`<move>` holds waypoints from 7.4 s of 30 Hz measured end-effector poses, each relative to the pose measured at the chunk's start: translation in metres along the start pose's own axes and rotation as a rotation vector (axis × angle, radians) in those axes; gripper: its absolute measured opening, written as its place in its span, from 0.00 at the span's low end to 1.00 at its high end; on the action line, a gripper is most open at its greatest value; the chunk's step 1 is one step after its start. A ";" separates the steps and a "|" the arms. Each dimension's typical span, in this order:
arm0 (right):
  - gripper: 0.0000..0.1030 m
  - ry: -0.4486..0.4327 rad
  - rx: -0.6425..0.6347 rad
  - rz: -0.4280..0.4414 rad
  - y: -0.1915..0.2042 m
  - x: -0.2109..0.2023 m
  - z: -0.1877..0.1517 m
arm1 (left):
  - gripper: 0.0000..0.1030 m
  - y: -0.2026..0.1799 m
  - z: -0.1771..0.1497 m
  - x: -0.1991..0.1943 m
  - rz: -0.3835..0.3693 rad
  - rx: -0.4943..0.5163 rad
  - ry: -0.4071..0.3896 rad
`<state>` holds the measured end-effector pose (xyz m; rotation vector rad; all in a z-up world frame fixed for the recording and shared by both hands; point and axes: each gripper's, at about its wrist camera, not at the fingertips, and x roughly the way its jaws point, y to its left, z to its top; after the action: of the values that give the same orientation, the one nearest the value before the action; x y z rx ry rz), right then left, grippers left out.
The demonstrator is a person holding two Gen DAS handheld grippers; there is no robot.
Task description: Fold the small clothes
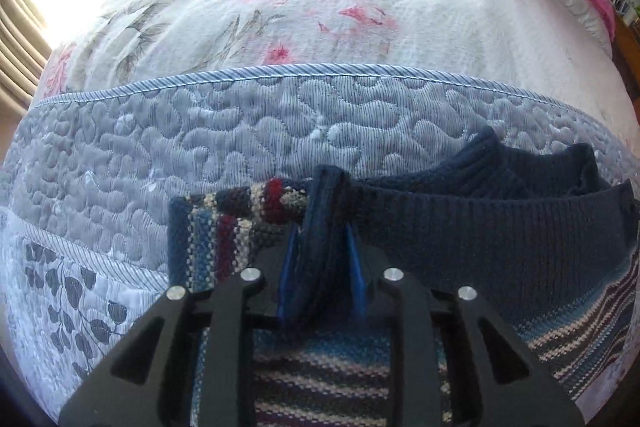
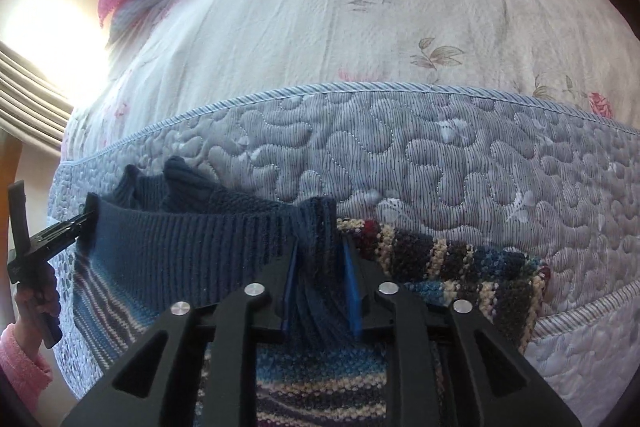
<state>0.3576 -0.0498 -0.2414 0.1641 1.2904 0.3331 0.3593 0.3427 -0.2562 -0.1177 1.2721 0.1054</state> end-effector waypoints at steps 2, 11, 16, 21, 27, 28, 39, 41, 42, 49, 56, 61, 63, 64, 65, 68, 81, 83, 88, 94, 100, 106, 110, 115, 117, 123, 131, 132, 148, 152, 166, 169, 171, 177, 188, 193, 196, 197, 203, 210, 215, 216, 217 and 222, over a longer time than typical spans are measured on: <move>0.42 -0.052 0.016 0.035 -0.006 -0.028 -0.011 | 0.39 0.009 -0.005 -0.022 0.019 -0.034 -0.046; 0.47 0.056 0.033 0.039 -0.035 -0.071 -0.116 | 0.50 -0.043 -0.074 -0.087 -0.097 0.055 -0.084; 0.28 0.125 0.033 0.033 -0.033 -0.053 -0.154 | 0.54 -0.079 -0.107 -0.064 -0.133 0.073 -0.021; 0.12 0.100 0.061 0.048 -0.042 -0.058 -0.160 | 0.54 -0.081 -0.116 -0.029 -0.106 0.056 0.055; 0.16 0.174 0.033 0.013 -0.048 -0.048 -0.163 | 0.58 -0.076 -0.116 -0.016 -0.113 0.050 0.087; 0.21 0.172 0.017 0.012 -0.044 -0.054 -0.159 | 0.57 -0.075 -0.115 -0.019 -0.111 0.048 0.086; 0.39 0.075 -0.001 0.043 -0.028 -0.060 -0.088 | 0.60 -0.091 -0.096 -0.031 -0.137 0.043 0.039; 0.39 0.092 0.027 0.036 -0.031 -0.043 -0.080 | 0.60 -0.095 -0.094 -0.025 -0.128 0.034 0.046; 0.37 0.096 0.042 0.044 -0.033 -0.037 -0.077 | 0.60 -0.096 -0.093 -0.022 -0.115 0.037 0.045; 0.11 0.070 0.120 0.065 -0.055 -0.037 -0.070 | 0.60 -0.102 -0.092 -0.012 -0.098 0.048 0.037; 0.11 0.070 0.130 0.030 -0.062 -0.027 -0.079 | 0.62 -0.112 -0.092 -0.008 -0.087 0.066 0.027; 0.11 0.066 0.094 -0.022 -0.054 -0.020 -0.081 | 0.64 -0.111 -0.095 -0.012 -0.086 0.069 0.021; 0.11 0.066 0.103 -0.018 -0.056 -0.019 -0.082 | 0.64 -0.106 -0.096 -0.011 -0.086 0.070 0.018; 0.11 0.064 0.105 -0.018 -0.058 -0.019 -0.082 | 0.65 -0.105 -0.097 -0.012 -0.085 0.069 0.017; 0.10 0.062 0.109 -0.017 -0.059 -0.017 -0.082 | 0.65 -0.104 -0.098 -0.012 -0.084 0.070 0.016; 0.11 0.058 0.121 -0.027 -0.058 -0.014 -0.083 | 0.66 -0.103 -0.100 -0.009 -0.081 0.067 0.017; 0.13 0.059 0.142 -0.031 -0.058 -0.016 -0.083 | 0.72 -0.112 -0.104 -0.004 -0.049 0.064 0.016; 0.19 0.050 0.148 -0.004 -0.062 -0.027 -0.084 | 0.72 -0.112 -0.104 -0.003 -0.049 0.061 0.019; 0.42 -0.009 0.157 -0.018 -0.074 -0.073 -0.101 | 0.74 -0.109 -0.103 0.000 -0.054 0.065 0.028; 0.76 0.057 0.180 0.006 -0.089 -0.078 -0.131 | 0.75 -0.108 -0.100 0.006 -0.047 0.062 0.025; 0.82 0.113 0.208 0.067 -0.088 -0.053 -0.144 | 0.74 -0.106 -0.101 -0.004 -0.055 0.056 0.026; 0.60 0.080 0.313 0.155 -0.102 -0.041 -0.137 | 0.76 -0.101 -0.104 0.000 -0.056 0.070 0.037; 0.39 0.091 0.322 0.193 -0.101 -0.037 -0.133 | 0.79 -0.097 -0.105 0.006 -0.069 0.054 0.043; 0.34 0.092 0.305 0.141 -0.091 -0.032 -0.131 | 0.80 -0.091 -0.105 0.015 -0.078 0.062 0.045; 0.34 0.093 0.285 0.113 -0.086 -0.030 -0.130 | 0.81 -0.088 -0.105 0.018 -0.084 0.056 0.049; 0.34 0.093 0.267 0.072 -0.078 -0.021 -0.131 | 0.86 -0.088 -0.106 0.038 -0.064 0.079 0.044; 0.34 0.095 0.301 0.034 -0.066 -0.008 -0.126 | 0.90 -0.093 -0.110 0.052 -0.057 0.077 0.036; 0.33 0.096 0.308 0.030 -0.066 -0.012 -0.126 | 0.90 -0.093 -0.110 0.054 -0.061 0.075 0.041; 0.30 0.031 0.089 0.260 0.090 -0.080 -0.067 | 0.81 -0.033 -0.103 0.011 -0.158 -0.030 0.033; 0.26 0.068 0.045 0.293 0.121 -0.062 -0.066 | 0.81 -0.031 -0.100 -0.002 -0.167 -0.032 0.018; 0.43 0.204 0.016 0.316 0.154 0.012 -0.084 | 0.80 -0.025 -0.107 -0.008 -0.203 -0.052 0.036; 0.48 0.194 -0.021 0.322 0.159 0.002 -0.084 | 0.79 -0.032 -0.102 -0.013 -0.247 -0.064 0.036; 0.52 0.165 -0.033 0.335 0.163 -0.015 -0.083 | 0.79 -0.040 -0.099 -0.018 -0.283 -0.067 0.036; 0.59 0.043 -0.029 0.245 0.122 -0.080 -0.092 | 0.79 -0.084 -0.094 -0.029 -0.409 -0.044 0.064; 0.60 0.066 0.087 0.214 0.039 -0.079 -0.140 | 0.78 -0.147 -0.111 0.017 -0.568 -0.123 0.277; 0.60 0.068 0.078 0.220 0.032 -0.075 -0.147 | 0.79 -0.154 -0.111 0.009 -0.626 -0.175 0.257; 0.60 0.069 0.072 0.224 0.028 -0.072 -0.146 | 0.78 -0.166 -0.111 0.022 -0.597 -0.179 0.293; 0.60 0.069 0.066 0.223 0.027 -0.071 -0.146 | 0.78 -0.171 -0.112 0.026 -0.597 -0.183 0.307; 0.60 0.083 0.060 0.226 0.017 -0.066 -0.152 | 0.64 -0.193 -0.120 0.039 -0.630 -0.227 0.351; 0.60 0.082 0.102 0.223 -0.002 -0.064 -0.168 | 0.29 -0.210 -0.118 0.038 -0.606 -0.251 0.337; 0.60 0.078 0.111 0.216 -0.008 -0.066 -0.175 | 0.21 -0.209 -0.114 0.015 -0.580 -0.218 0.257; 0.60 0.079 0.112 0.215 -0.008 -0.066 -0.176 | 0.20 -0.206 -0.112 0.009 -0.576 -0.216 0.239; 0.60 0.078 0.112 0.217 -0.007 -0.067 -0.177 | 0.20 -0.202 -0.111 0.002 -0.575 -0.218 0.222; 0.60 0.079 0.097 0.219 0.003 -0.065 -0.174 | 0.20 -0.172 -0.100 -0.034 -0.574 -0.203 0.141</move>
<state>0.1747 -0.0798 -0.2290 0.3794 1.3705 0.4685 0.2798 0.1571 -0.2478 -0.6672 1.3210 -0.2730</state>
